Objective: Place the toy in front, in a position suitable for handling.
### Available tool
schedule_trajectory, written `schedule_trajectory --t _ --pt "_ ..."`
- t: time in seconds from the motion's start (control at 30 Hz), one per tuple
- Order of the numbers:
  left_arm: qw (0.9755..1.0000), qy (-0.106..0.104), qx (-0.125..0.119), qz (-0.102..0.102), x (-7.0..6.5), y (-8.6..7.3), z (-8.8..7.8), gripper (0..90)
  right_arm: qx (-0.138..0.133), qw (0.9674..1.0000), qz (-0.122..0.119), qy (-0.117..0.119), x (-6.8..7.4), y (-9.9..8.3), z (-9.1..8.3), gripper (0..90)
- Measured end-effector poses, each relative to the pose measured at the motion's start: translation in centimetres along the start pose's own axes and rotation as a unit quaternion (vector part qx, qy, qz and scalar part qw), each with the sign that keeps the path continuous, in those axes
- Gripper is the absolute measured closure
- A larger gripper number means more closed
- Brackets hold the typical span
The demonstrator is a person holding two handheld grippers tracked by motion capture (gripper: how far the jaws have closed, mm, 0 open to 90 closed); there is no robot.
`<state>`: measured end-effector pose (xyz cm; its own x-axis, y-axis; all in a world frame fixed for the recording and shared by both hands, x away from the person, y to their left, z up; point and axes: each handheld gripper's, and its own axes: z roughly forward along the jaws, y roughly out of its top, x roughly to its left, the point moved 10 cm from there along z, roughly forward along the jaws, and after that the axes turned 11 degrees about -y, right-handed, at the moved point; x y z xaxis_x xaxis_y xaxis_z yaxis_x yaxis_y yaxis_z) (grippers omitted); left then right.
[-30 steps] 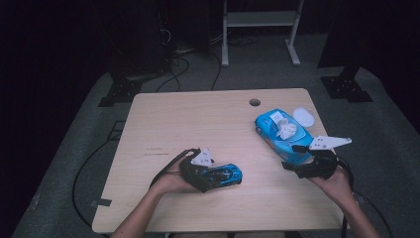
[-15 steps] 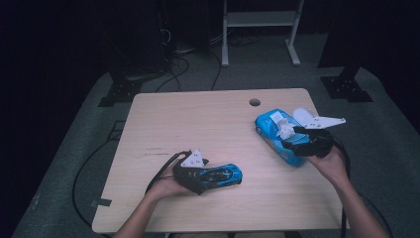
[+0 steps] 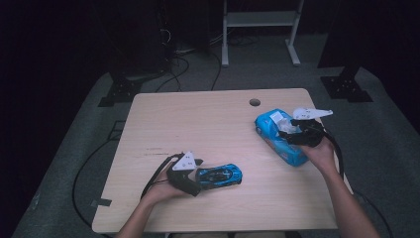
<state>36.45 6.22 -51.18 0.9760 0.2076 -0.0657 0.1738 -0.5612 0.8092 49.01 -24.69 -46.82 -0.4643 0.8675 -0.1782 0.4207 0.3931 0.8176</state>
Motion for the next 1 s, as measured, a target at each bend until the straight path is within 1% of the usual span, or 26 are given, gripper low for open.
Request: schedule_trajectory --t 0.03,0.1,0.17,0.23,0.27,0.33,0.4,0.43,0.53,0.6,0.63,0.67,0.73,0.83,0.87,0.9,1.0 --pt "1.0000 0.000 -0.001 -0.001 0.0 -0.1 -0.1 12.4 0.000 1.0000 0.000 0.000 0.0 0.0 0.0 30.0" --pt "1.0000 0.000 -0.001 -0.003 0.0 -0.2 -0.1 12.3 0.002 1.0000 0.001 -0.005 -0.2 -0.2 0.3 33.4" --pt "1.0000 0.002 -0.007 -0.005 0.1 -0.2 -0.1 12.3 0.001 1.0000 0.001 -0.005 -0.2 -0.2 0.6 39.2" --pt "1.0000 0.002 -0.005 -0.003 0.2 -0.3 0.0 12.3 0.008 0.9998 -0.001 -0.018 -0.4 -0.5 1.0 45.0" --pt "1.0000 0.005 -0.007 -0.003 0.2 -0.3 0.0 12.3 0.011 0.9998 -0.001 -0.018 -0.4 -0.6 1.2 46.8" --pt "0.9999 0.008 -0.013 -0.004 0.4 -0.2 -0.1 12.3 0.020 0.9995 -0.002 -0.026 -0.5 -0.8 1.5 50.7" --pt "0.9997 0.014 -0.018 -0.005 0.6 -0.1 -0.2 12.3 0.019 0.9995 0.000 -0.025 -0.6 -0.9 1.7 54.6" --pt "0.9996 0.015 -0.021 -0.006 0.7 0.0 -0.3 12.2 0.019 0.9995 0.004 -0.025 -0.6 -0.9 1.7 57.4" --pt "0.9996 0.016 -0.025 -0.004 0.7 0.1 -0.3 12.2 0.022 0.9994 0.008 -0.023 -0.7 -1.1 1.8 69.6" --pt "0.9996 0.016 -0.024 -0.005 0.7 0.1 -0.3 11.8 0.025 0.9994 0.011 -0.022 -0.7 -1.0 1.8 74.2" --pt "0.9995 0.018 -0.024 -0.005 0.8 0.0 -0.3 11.3 0.024 0.9994 0.010 -0.024 -0.7 -1.0 1.7 77.3" --pt "0.9995 0.019 -0.025 -0.004 0.9 0.0 -0.3 11.3 0.020 0.9995 0.013 -0.020 -0.7 -0.8 1.5 80.9" --pt "0.9993 0.021 -0.028 -0.007 1.0 0.1 -0.4 11.2 0.020 0.9995 0.013 -0.021 -0.7 -0.7 1.4 81.9" --pt "0.9993 0.023 -0.029 -0.007 1.1 0.1 -0.5 10.9 0.018 0.9996 0.015 -0.016 -0.7 -0.5 1.0 83.4" --pt "0.9993 0.024 -0.029 -0.007 1.2 0.1 -0.5 10.7 0.009 0.9997 0.020 -0.005 -0.5 0.0 0.6 83.7" --pt "0.9992 0.024 -0.030 -0.007 1.2 0.1 -0.5 10.7 0.009 0.9997 0.020 -0.005 -0.5 0.0 0.6 83.7" --pt "0.9992 0.024 -0.030 -0.007 1.2 0.1 -0.4 10.6 -0.005 0.9997 0.024 0.001 -0.4 0.8 -0.3 84.2"
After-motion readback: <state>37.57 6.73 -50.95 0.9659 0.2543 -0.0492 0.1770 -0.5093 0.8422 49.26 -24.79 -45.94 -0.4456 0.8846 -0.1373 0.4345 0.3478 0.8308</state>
